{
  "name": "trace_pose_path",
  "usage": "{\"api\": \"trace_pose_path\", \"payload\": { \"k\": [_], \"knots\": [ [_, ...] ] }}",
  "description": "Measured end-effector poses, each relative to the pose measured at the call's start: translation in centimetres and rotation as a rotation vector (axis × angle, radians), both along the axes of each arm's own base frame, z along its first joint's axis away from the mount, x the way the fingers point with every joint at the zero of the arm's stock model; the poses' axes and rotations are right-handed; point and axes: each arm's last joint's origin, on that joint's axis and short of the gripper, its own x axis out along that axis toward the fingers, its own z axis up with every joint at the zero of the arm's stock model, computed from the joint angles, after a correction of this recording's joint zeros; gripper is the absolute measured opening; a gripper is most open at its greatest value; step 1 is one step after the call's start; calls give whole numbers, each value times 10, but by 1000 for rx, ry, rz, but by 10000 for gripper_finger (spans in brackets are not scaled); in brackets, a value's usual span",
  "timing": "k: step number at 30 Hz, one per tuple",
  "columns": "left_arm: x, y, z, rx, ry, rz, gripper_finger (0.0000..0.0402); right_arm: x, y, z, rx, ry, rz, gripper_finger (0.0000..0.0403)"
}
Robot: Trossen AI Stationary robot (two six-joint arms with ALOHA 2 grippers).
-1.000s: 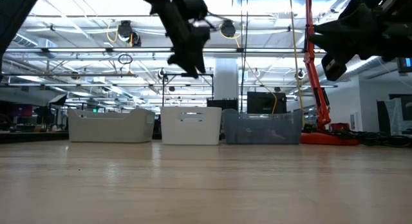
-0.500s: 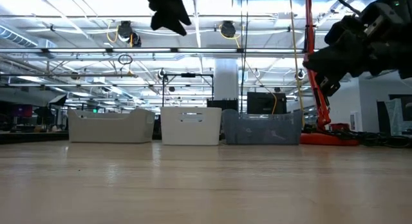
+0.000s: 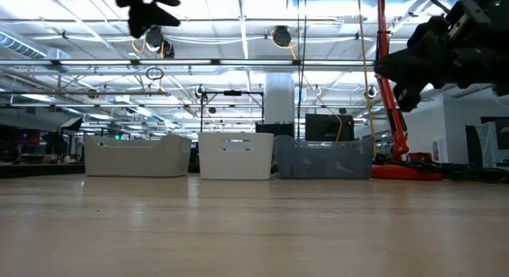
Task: Pick and place Stapler, Stapler remover, tape
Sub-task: Return to Home Position
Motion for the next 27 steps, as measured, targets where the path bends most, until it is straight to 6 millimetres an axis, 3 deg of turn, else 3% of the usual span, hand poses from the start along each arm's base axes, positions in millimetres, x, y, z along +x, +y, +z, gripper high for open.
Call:
{"api": "trace_pose_path", "payload": {
  "k": [5, 13, 27],
  "knots": [
    [-35, -13, -24, -18, -98, -19, 191, -4, -2, 2, -5, -14, -28, 73],
    [-73, -25, -58, 18, -285, -32, 191, -10, -5, 4, -9, -34, -62, 73],
    [-103, -34, -108, 16, -268, -88, 191, -20, -6, 3, -1, -26, -109, 73]
  ]
}}
